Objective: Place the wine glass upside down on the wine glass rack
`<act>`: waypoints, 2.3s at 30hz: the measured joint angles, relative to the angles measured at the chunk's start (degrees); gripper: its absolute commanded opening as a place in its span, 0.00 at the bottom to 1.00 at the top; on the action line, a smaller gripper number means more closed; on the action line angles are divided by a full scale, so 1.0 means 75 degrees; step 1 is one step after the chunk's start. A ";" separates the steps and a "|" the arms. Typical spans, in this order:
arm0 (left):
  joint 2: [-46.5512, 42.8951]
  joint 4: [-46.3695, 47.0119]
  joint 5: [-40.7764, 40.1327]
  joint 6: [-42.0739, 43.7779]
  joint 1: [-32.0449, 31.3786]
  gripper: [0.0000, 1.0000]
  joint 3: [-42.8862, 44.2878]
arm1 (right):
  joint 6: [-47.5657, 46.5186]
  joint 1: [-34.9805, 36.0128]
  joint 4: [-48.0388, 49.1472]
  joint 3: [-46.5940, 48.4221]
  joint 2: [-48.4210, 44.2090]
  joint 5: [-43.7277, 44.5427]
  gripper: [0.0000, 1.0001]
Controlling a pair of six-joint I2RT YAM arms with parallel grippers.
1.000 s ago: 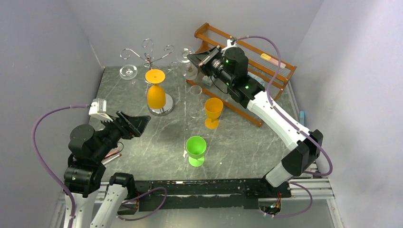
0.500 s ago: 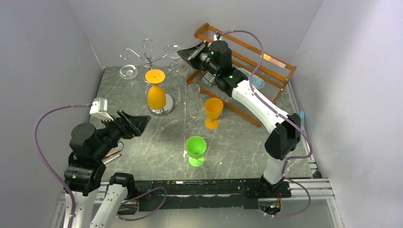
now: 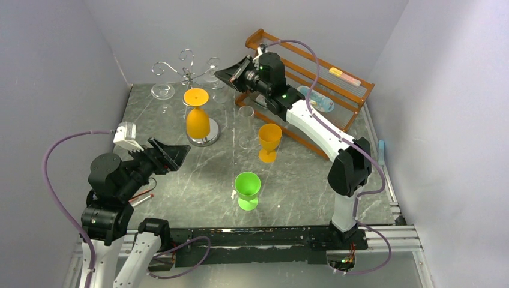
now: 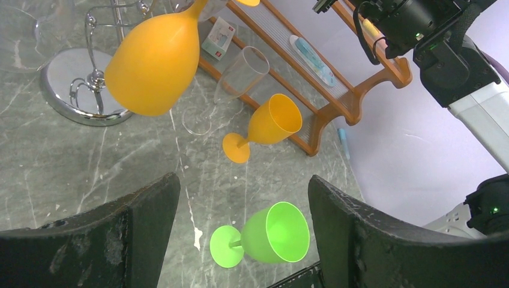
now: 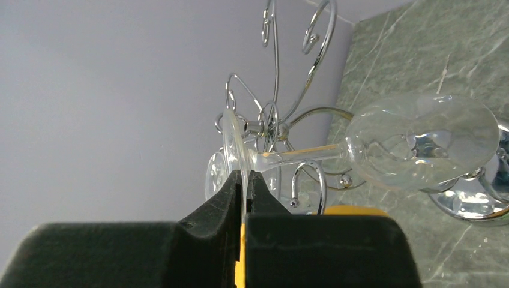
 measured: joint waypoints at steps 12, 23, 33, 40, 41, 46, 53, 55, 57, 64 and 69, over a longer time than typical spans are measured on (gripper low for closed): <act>0.0026 -0.0023 -0.0052 0.0003 0.0000 0.83 0.0000 | -0.0061 0.0017 -0.0318 -0.0213 -0.0230 -0.0586 0.00; 0.0026 -0.0082 -0.0087 0.0006 0.0000 0.84 0.0000 | -0.0379 -0.0015 -0.0676 -0.0583 -0.1011 0.0044 0.00; 0.0026 -0.0114 -0.0090 0.0012 0.0000 0.84 0.0000 | -0.0487 -0.0087 -0.0933 -0.0469 -0.0743 0.0277 0.17; 0.0026 -0.0187 -0.0143 0.0087 0.0000 0.84 0.0000 | -0.0583 -0.0154 -0.1157 -0.0379 -0.0629 0.0455 0.32; 0.0029 -0.0195 -0.0149 0.0108 0.0000 0.85 0.0000 | -0.0606 -0.0157 -0.1195 -0.0361 -0.0635 0.0478 0.33; 0.0096 -0.0338 -0.0213 0.0227 0.0000 0.85 0.0000 | -0.0726 -0.0157 -0.1425 -0.0350 -0.0746 0.0603 0.39; 0.0114 -0.0595 -0.0300 0.0376 0.0000 0.87 0.0050 | -0.1142 -0.0157 -0.1655 -0.0994 -0.1926 0.0956 0.46; 0.0117 -0.0667 -0.0309 0.0423 0.0000 0.92 0.0119 | -0.1326 -0.0157 -0.1743 -0.1332 -0.2463 0.1125 0.47; 0.0122 -0.0708 -0.0309 0.0466 0.0000 0.94 0.0192 | -0.1585 -0.0157 -0.1915 -0.1623 -0.2955 0.1387 0.48; 0.0169 -0.0854 -0.0312 0.0627 0.0000 0.93 0.0399 | -0.2847 -0.0154 -0.2929 -0.2990 -0.4019 0.2527 0.51; 0.0178 -0.0938 -0.0303 0.0656 0.0000 0.93 0.0399 | -0.3722 0.0175 -0.3835 -0.3520 -0.3719 0.3156 0.56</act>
